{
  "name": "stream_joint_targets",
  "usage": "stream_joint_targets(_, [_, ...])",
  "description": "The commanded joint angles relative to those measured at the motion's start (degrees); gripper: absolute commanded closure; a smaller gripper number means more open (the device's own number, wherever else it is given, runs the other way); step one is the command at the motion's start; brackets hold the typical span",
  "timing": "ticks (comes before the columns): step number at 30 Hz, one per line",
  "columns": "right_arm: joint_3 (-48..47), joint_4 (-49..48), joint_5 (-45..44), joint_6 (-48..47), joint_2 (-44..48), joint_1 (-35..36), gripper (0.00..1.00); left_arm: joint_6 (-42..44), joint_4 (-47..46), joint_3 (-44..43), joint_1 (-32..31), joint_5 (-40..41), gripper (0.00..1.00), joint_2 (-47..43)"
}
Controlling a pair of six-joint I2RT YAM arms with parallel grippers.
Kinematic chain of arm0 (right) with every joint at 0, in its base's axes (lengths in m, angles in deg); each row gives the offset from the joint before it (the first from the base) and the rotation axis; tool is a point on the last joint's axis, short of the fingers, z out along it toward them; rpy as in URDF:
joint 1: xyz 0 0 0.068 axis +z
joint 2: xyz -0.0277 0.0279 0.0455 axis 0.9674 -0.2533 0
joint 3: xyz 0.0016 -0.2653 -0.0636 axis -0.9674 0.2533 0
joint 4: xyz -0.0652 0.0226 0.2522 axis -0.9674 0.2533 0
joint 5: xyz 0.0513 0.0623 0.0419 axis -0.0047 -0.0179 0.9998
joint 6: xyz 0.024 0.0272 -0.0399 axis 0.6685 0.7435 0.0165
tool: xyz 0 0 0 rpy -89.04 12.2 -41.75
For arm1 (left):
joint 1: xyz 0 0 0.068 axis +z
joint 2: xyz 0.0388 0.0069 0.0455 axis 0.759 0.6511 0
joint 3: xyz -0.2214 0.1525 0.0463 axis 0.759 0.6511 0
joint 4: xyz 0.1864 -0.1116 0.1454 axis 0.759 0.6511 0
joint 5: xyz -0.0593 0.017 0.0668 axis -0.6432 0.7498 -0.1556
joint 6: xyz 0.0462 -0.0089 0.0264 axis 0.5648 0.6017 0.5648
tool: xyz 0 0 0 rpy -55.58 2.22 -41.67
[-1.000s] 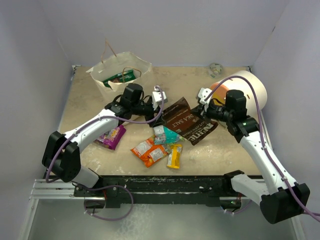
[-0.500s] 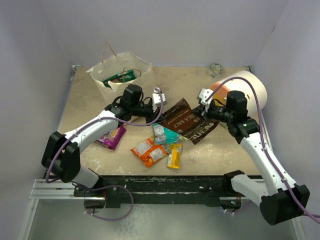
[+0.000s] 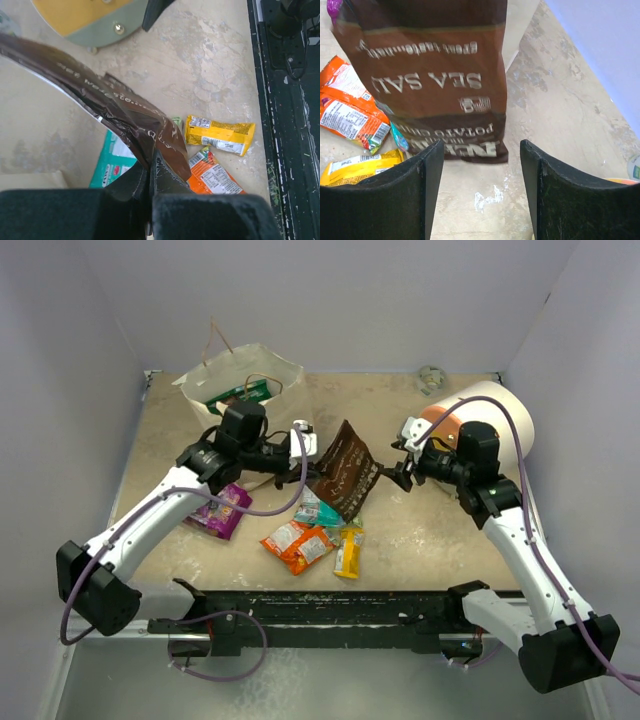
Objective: Place the snacks into the paper bag
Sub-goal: Pick up the snack from the center of the board, then place the snack in the paper bag.
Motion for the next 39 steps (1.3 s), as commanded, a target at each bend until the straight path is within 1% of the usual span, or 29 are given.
stream_joint_targets(1, [-1.69, -0.36, 0.17, -0.86, 0.93, -0.66, 0.35, 6.29, 5.32, -7.26, 0.39, -0.72, 1.0, -4.07])
stream_joint_targets(5, [-1.8, 0.24, 0.14, -0.54, 1.27, -1.37, 0.34, 7.55, 10.12, -11.83, 1.42, 2.51, 1.0, -4.96])
stream_joint_targets(9, [-1.63, -0.66, -0.69, -0.58, 1.33, -1.95, 0.34, 9.61, 15.99, -17.11, 2.48, 7.45, 1.0, -5.98])
stream_joint_targets(19, [-1.37, -1.58, -1.66, -0.92, 0.23, -2.13, 0.33, 18.81, 30.58, -27.94, 4.59, 17.92, 0.99, -10.87])
stream_joint_targets(25, [-1.29, -1.61, -1.94, -1.03, -0.77, -2.22, 0.32, 21.95, 39.16, -35.25, 9.06, 19.33, 0.98, -12.93])
stream_joint_targets(29, [-1.19, -1.71, -2.14, -1.17, -1.31, -2.22, 0.32, 22.44, 41.66, -38.61, 12.01, 20.53, 0.98, -15.36])
stream_joint_targets(33, [-1.12, -1.84, -1.89, -1.13, -1.86, -2.22, 0.32, 20.17, 41.96, -42.13, 14.01, 26.47, 0.99, -16.6])
stream_joint_targets(39, [-1.04, -1.87, -1.4, -1.13, -2.55, -2.22, 0.3, 15.4, 40.9, -48.82, 16.86, 34.86, 1.0, -15.73])
